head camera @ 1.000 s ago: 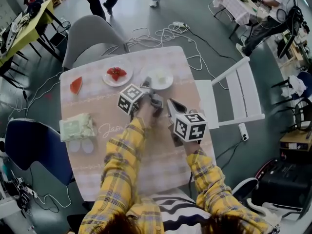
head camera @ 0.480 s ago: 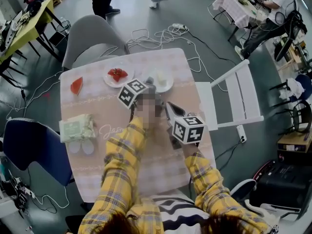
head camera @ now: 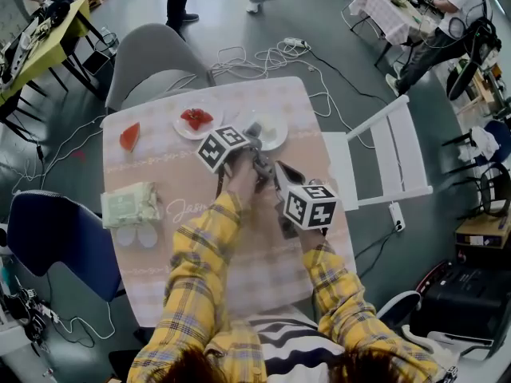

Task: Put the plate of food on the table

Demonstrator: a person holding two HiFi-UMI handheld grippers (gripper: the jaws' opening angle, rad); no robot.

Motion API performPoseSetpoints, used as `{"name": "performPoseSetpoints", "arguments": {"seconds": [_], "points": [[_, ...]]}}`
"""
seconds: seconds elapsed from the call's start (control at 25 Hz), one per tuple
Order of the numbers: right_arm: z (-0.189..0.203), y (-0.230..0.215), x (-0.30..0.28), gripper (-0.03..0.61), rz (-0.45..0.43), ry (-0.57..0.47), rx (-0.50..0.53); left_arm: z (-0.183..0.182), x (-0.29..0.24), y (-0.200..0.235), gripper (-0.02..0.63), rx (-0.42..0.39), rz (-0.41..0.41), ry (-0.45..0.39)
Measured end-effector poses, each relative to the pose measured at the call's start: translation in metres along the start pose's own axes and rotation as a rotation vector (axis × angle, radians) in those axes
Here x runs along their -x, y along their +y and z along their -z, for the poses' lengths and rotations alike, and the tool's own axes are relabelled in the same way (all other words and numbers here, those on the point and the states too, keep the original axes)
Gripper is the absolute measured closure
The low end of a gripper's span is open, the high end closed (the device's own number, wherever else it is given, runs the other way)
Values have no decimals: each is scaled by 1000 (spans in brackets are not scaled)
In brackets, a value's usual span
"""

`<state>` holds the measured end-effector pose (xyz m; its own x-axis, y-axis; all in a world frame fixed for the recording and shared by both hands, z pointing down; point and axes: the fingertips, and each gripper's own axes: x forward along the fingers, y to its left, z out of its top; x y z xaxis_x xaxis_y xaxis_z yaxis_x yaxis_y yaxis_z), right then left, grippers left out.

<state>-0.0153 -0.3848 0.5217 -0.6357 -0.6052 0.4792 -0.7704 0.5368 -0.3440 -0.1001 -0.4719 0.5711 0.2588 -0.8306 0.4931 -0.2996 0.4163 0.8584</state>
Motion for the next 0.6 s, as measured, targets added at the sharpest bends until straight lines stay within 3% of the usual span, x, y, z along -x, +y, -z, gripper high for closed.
{"name": "performPoseSetpoints", "arguments": {"seconds": [0.16,0.32,0.48,0.6], "points": [[0,-3,1,580,18,-2,-12,2,15,7,366,-29,34,-16],[1,-4,3,580,29,3,-18,5,42,11,504,-68,95,-74],[1,0,4,580,29,1,-18,22,66,6,596,-103,186,-53],[1,4,9,580,17,-6,-21,35,91,-2,612,-172,257,-56]]}}
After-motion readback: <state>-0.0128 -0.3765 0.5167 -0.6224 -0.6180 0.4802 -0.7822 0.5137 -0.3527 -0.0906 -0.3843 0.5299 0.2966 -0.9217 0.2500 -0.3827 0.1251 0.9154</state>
